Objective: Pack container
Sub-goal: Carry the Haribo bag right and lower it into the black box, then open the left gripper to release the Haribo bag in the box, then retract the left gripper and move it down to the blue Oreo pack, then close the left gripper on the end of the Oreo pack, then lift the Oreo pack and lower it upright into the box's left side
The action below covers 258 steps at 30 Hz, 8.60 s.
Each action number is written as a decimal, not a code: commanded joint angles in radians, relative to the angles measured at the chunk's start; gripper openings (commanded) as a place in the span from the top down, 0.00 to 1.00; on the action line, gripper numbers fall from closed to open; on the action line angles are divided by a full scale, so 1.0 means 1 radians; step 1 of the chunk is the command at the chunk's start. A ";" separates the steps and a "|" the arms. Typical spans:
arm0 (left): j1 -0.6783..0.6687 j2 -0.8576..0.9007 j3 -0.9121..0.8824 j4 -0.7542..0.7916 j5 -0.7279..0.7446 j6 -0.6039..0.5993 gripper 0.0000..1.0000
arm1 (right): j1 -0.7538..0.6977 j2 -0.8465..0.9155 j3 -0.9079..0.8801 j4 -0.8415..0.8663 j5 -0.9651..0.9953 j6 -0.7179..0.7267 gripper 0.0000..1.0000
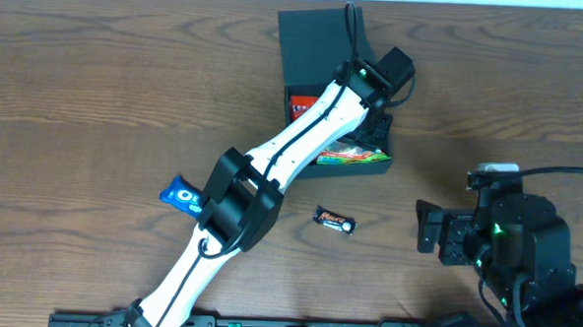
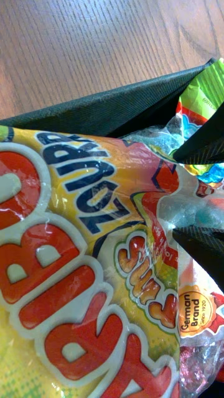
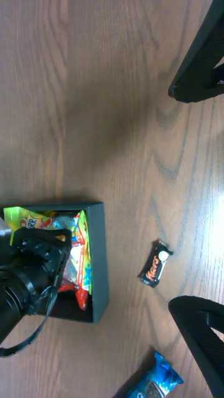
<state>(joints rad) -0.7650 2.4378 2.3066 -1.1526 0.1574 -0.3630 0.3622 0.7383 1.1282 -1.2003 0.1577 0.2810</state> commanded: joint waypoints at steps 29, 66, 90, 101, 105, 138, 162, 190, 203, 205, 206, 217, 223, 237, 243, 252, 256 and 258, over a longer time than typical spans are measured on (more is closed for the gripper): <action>0.037 -0.099 0.021 0.215 -0.117 -0.057 0.04 | 0.004 -0.001 0.002 -0.001 0.010 0.010 0.01; 0.067 0.032 0.019 0.161 -0.169 -0.087 0.04 | 0.004 -0.001 0.002 -0.001 0.011 0.010 0.01; 0.069 -0.513 0.019 -0.352 -0.340 -0.367 0.05 | 0.004 -0.001 0.002 -0.001 0.011 0.010 0.01; 0.071 -0.571 -0.001 -0.537 -0.344 -0.402 0.05 | 0.004 -0.001 0.002 -0.001 0.011 0.010 0.01; 0.080 -0.632 -0.001 -0.537 -0.455 -0.304 0.05 | 0.004 -0.001 0.002 -0.001 0.011 0.010 0.01; 0.413 -1.183 -1.282 -0.011 -0.071 -0.644 0.05 | 0.004 -0.001 0.002 -0.001 0.011 0.010 0.01; 0.412 -1.040 -1.481 0.308 -0.157 -0.983 0.05 | 0.004 -0.001 0.002 -0.001 0.011 0.010 0.01; 0.412 -0.848 -1.481 0.437 -0.220 -0.897 0.01 | 0.004 -0.001 0.002 -0.001 0.011 0.010 0.01; 0.412 -0.838 -1.489 0.432 -0.236 -0.897 0.00 | 0.004 -0.001 0.002 -0.001 0.011 0.010 0.01; 0.412 -0.837 -1.489 0.432 -0.236 -0.898 0.14 | 0.004 -0.001 0.002 -0.001 0.011 0.010 0.01; 0.412 -0.836 -1.489 0.432 -0.236 -0.898 0.22 | 0.004 -0.001 0.002 -0.001 0.011 0.010 0.01; 0.412 -0.822 -1.489 0.431 -0.216 -0.901 0.42 | 0.004 -0.001 0.002 -0.001 0.011 0.010 0.01; 0.412 -0.822 -1.489 0.431 -0.211 -0.901 0.49 | 0.004 -0.001 0.002 -0.001 0.011 0.010 0.01; 0.412 -0.822 -1.489 0.431 -0.209 -0.901 0.64 | 0.004 -0.001 0.002 -0.001 0.011 0.010 0.01; 0.412 -0.822 -1.489 0.431 -0.213 -0.900 0.87 | 0.004 -0.001 0.002 -0.001 0.011 0.010 0.01; 0.411 -0.827 -1.454 0.399 -0.237 -0.843 0.94 | 0.004 -0.001 0.002 -0.001 0.011 0.010 0.01; 0.406 -0.837 -1.336 0.296 -0.314 -0.729 0.94 | 0.004 -0.001 0.002 -0.001 0.011 0.010 0.01; 0.405 -0.837 -1.244 0.241 -0.317 -0.633 0.94 | 0.004 -0.001 0.002 -0.001 0.011 0.010 0.01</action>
<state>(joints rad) -0.3573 1.6016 0.9646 -0.8932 -0.1051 -1.1217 0.3622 0.7383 1.1282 -1.2003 0.1577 0.2813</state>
